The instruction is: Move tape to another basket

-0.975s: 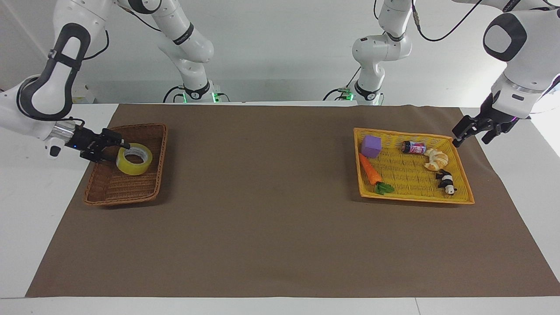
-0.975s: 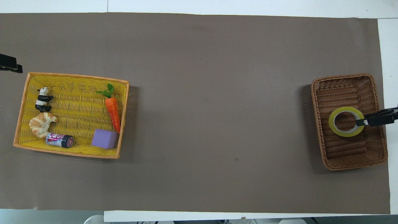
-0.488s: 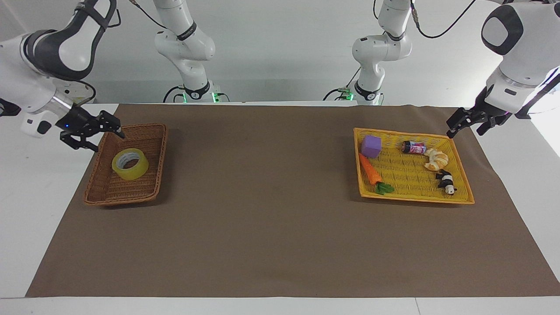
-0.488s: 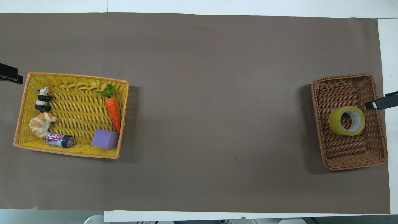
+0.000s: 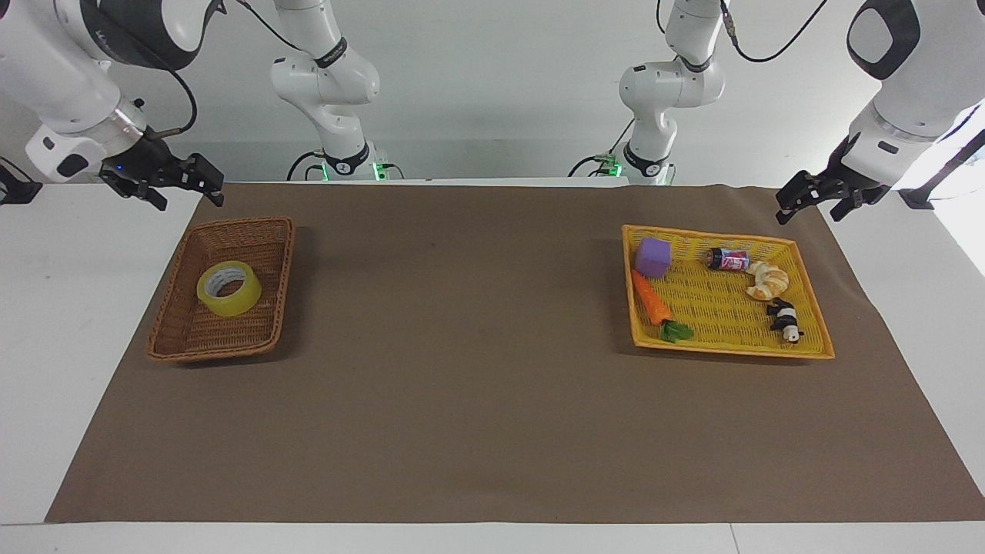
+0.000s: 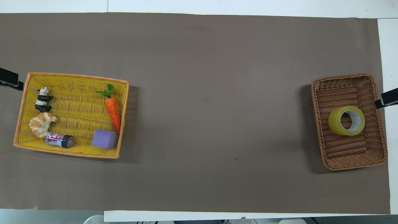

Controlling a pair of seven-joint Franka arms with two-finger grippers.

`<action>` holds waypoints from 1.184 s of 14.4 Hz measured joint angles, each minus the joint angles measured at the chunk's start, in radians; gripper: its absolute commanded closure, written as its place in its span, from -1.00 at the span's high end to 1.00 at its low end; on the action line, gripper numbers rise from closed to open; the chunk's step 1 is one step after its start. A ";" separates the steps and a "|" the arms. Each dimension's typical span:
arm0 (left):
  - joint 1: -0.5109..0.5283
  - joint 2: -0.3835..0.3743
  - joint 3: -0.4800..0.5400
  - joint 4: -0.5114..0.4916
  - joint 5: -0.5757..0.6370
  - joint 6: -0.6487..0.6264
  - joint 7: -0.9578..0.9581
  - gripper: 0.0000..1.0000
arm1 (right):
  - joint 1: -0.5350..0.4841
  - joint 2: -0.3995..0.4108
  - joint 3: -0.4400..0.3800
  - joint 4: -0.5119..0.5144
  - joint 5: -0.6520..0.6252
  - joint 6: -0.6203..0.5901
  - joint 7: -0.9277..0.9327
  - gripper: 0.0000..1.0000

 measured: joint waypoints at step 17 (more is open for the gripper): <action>0.002 0.005 0.009 -0.022 0.002 -0.003 0.000 0.99 | 0.093 -0.008 0.010 0.019 -0.050 -0.005 0.112 1.00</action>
